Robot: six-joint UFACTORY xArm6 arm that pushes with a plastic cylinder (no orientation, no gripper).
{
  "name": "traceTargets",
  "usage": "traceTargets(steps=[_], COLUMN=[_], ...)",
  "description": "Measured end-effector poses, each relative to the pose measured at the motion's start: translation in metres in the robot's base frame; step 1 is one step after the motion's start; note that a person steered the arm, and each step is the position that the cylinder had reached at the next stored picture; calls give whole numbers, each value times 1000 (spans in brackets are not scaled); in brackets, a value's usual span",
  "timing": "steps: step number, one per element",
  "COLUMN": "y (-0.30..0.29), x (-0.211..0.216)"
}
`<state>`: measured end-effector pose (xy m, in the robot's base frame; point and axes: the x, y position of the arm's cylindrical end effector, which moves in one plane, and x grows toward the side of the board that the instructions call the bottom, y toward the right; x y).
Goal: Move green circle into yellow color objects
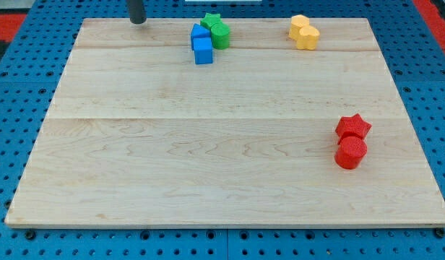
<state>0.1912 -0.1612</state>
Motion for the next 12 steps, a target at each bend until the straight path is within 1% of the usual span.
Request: traceTargets(steps=[3,4,5,6,8,9,10,11,12], y=[160,155,124,155,231,168,210,217,238], x=[2,36,76,101,109,165,169,149,119])
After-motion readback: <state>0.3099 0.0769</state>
